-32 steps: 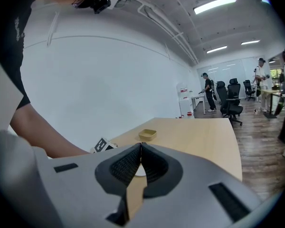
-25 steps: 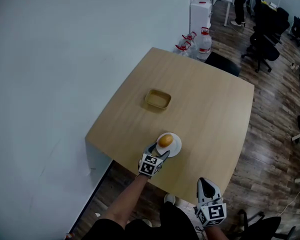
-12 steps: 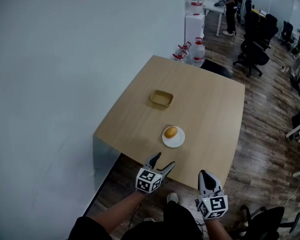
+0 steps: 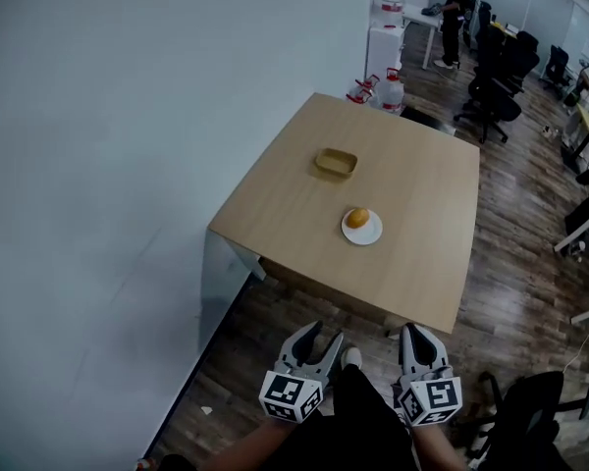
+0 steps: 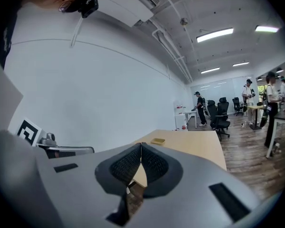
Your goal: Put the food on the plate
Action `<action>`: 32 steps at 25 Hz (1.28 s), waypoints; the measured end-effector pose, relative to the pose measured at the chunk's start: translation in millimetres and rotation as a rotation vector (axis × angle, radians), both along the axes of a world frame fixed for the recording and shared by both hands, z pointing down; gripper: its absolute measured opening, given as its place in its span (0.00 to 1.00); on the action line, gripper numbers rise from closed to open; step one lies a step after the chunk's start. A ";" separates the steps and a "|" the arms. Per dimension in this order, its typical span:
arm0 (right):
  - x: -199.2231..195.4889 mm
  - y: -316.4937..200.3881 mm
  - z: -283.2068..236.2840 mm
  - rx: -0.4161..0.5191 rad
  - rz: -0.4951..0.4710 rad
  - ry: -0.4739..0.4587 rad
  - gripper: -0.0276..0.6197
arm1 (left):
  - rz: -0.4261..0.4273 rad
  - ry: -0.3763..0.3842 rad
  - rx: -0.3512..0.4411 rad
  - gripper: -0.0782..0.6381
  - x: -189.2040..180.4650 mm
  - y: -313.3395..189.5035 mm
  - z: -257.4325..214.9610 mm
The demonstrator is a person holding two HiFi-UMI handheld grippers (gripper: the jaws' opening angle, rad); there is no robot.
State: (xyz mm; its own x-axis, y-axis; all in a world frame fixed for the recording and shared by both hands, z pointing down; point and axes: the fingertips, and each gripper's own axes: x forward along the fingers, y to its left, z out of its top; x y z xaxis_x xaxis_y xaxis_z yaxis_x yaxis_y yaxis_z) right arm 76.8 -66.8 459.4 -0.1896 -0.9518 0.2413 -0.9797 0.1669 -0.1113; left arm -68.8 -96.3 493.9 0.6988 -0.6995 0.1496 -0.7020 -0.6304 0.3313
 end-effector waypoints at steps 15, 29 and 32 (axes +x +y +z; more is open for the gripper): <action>-37.3 38.4 -8.7 0.060 0.065 0.145 0.14 | -0.071 0.001 0.091 0.13 -80.4 28.2 -20.6; -11.0 29.3 -17.5 0.084 0.122 0.146 0.14 | -0.032 -0.018 0.104 0.13 -65.2 -1.8 -17.8; -3.2 28.4 -14.6 0.080 0.129 0.144 0.14 | -0.022 -0.014 0.102 0.13 -58.4 -4.0 -20.3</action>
State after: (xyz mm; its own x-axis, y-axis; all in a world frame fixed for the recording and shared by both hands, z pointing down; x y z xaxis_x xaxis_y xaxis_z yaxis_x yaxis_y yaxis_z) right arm 73.6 -38.3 444.8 -0.0339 -0.9831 0.1800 -0.9983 0.0419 0.0404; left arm -127.2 -100.3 473.6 0.6816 -0.7267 0.0863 -0.7200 -0.6448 0.2568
